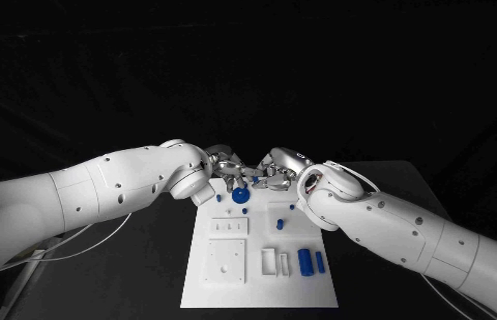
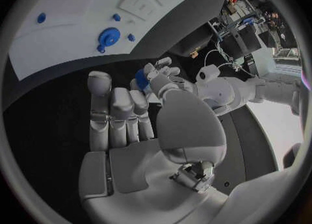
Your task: Assemble the parts on the task board
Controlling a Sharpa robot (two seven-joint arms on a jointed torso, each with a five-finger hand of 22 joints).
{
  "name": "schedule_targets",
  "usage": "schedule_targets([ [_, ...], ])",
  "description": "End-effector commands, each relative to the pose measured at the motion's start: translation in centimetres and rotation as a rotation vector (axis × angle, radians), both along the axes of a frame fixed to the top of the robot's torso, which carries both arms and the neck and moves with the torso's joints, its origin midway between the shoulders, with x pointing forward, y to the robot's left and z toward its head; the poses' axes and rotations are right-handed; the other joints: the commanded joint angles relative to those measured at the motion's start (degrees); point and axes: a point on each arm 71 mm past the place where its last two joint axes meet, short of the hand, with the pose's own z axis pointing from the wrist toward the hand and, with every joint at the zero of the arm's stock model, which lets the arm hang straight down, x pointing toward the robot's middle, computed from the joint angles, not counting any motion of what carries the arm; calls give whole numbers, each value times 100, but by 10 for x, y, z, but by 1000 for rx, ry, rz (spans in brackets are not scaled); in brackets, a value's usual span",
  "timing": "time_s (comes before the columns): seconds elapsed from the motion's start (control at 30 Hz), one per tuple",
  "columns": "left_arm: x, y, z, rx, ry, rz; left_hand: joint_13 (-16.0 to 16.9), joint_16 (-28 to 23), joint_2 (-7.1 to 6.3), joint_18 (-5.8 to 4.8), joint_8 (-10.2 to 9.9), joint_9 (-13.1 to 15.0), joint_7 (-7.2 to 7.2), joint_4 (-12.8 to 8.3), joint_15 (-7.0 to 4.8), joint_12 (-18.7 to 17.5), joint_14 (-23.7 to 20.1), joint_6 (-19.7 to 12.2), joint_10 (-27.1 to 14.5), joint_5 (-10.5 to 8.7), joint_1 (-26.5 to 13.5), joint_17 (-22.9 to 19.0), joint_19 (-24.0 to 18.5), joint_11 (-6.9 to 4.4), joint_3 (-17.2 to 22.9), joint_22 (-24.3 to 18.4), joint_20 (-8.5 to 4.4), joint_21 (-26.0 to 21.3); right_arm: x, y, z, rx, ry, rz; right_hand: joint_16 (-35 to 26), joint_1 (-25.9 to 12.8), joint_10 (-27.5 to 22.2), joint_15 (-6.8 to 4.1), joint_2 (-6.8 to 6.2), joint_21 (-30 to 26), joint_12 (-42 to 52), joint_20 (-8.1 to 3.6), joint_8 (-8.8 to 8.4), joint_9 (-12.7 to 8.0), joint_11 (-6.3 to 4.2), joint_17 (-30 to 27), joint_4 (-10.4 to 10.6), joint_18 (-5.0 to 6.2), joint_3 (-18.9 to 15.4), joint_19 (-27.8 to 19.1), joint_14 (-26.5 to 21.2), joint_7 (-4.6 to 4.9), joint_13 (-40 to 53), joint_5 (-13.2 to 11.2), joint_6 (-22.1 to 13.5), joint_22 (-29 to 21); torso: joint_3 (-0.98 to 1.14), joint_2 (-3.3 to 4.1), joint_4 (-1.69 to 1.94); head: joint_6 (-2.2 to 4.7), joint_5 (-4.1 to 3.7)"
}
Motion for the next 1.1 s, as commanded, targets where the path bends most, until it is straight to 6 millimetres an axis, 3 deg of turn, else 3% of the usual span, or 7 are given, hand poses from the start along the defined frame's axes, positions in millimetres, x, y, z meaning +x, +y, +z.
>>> schedule_targets([
  [0.03,-1,-2,-1,24,11,-15,8,-7,48,-29,-21,-20,-5,-44,8,-31,-20,-32,-1,-9,-8,-6,-7,21,-30,12,27,-28,-1,2,0,-16,-1,6,-9,60,16,-41,6,23,-39,-40,16,10,-36,-2,22,-55,25,216,-6,-112,9,38,165,375,4,7,-4,-3,-4],
  [0.23,-1,-3,-1,32,17,-20,11,-4,98,-29,-18,-33,-7,-106,7,-29,-17,-23,0,4,5,-7,-3,19,-51,20,25,-31,-1,3,0,-18,1,6,-9,64,17,-41,9,37,-38,-40,17,11,-39,-2,25,-54,15,219,-5,-113,14,44,165,378,8,2,-3,-10,-8],
  [0.5,-2,-5,-2,39,29,-33,22,17,417,-34,-18,-10,-28,-406,-2,-21,-14,-9,4,50,50,-1,-3,10,-254,56,16,-33,0,5,-2,-23,5,7,-9,64,17,-41,9,37,-38,-40,17,11,-39,-2,25,-54,15,219,-5,-113,14,44,165,378,11,2,5,-31,-6],
  [0.67,-2,-5,-2,41,32,-35,25,21,507,-36,-19,-9,-32,-492,-4,-18,-14,-4,5,77,72,-1,-2,2,-302,69,14,-35,0,6,-3,-27,8,8,-12,63,13,-40,6,37,-43,-40,17,11,-39,-4,27,-54,9,219,-5,-111,14,72,162,377,12,2,-2,-44,0],
  [0.8,-2,-5,-2,39,29,-33,24,23,667,-38,-19,-15,-42,-642,-10,-22,-11,-7,5,118,175,-1,0,-4,-314,77,10,-39,0,6,-4,-30,12,11,-12,63,13,-40,6,37,-43,-40,17,11,-39,-4,27,-54,9,219,-5,-111,14,72,162,377,9,6,-3,-47,2],
  [0.93,-2,-5,-2,36,27,-32,21,24,846,-40,-20,-30,-60,-807,-17,-28,-10,-15,5,229,331,0,2,-14,-259,84,4,-38,-1,7,-4,-33,15,14,-16,65,15,-40,6,29,-40,-39,17,11,-39,-7,24,-53,9,218,-6,-111,18,83,162,376,14,7,3,-58,7],
  [1.1,-2,-5,-2,35,29,-35,14,37,1005,-44,-23,-68,-81,-969,-25,-39,-8,-19,10,625,466,9,-2,-25,-164,98,-4,-30,-1,8,-6,-35,17,15,-16,62,13,-40,5,21,-41,-39,16,11,-39,-7,21,-53,7,217,-6,-110,19,115,161,374,18,6,1,-66,12],
])
